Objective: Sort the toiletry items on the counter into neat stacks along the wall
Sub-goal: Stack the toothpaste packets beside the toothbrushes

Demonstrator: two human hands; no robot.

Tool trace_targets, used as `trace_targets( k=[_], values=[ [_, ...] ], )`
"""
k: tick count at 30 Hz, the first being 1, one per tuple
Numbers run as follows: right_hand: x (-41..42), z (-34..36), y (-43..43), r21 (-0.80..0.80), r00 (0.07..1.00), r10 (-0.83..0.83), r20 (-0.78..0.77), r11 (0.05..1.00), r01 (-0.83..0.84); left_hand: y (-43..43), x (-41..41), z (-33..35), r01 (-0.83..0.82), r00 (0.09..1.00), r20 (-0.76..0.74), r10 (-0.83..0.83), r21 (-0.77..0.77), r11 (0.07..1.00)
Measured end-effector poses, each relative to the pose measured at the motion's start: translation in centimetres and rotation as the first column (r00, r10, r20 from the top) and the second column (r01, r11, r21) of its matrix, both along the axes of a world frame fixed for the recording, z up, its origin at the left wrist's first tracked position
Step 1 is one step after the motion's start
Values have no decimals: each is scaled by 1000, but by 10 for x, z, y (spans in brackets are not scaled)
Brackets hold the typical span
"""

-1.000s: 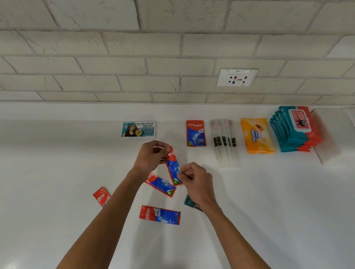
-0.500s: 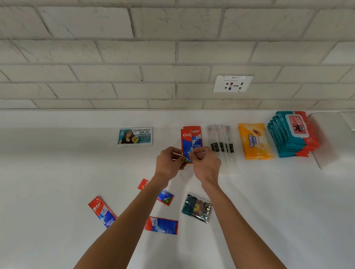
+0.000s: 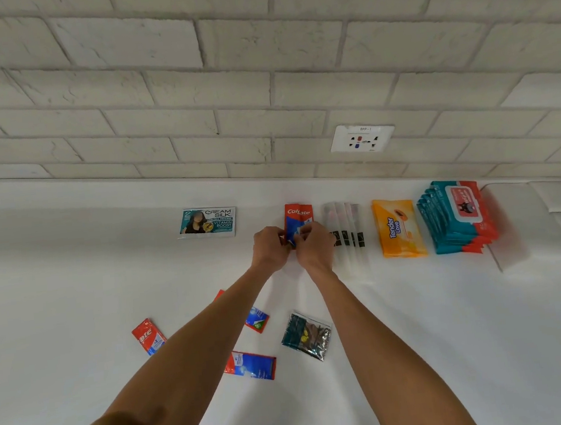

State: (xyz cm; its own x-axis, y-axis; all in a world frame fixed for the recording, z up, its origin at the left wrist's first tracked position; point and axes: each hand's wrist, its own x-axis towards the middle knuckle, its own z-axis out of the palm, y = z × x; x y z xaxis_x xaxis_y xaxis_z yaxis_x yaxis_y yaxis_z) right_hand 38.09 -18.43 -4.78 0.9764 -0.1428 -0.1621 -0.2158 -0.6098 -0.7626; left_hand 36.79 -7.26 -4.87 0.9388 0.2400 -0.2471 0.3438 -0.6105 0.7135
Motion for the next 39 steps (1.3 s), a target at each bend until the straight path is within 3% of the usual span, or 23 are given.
trace_targets(
  k=[15,25,39],
  values=[
    [8,-10,1,-126,997,69,32,990,-65,1,10,-2,91,995,25,-96,155,984],
    [-3,-9,-14,-380,967,253,-24,893,-243,-1,7,-14,240,958,94,-269,240,940],
    [-3,-7,-16,-417,958,286,-38,866,-275,1,16,-22,282,940,109,-322,280,918]
  ],
)
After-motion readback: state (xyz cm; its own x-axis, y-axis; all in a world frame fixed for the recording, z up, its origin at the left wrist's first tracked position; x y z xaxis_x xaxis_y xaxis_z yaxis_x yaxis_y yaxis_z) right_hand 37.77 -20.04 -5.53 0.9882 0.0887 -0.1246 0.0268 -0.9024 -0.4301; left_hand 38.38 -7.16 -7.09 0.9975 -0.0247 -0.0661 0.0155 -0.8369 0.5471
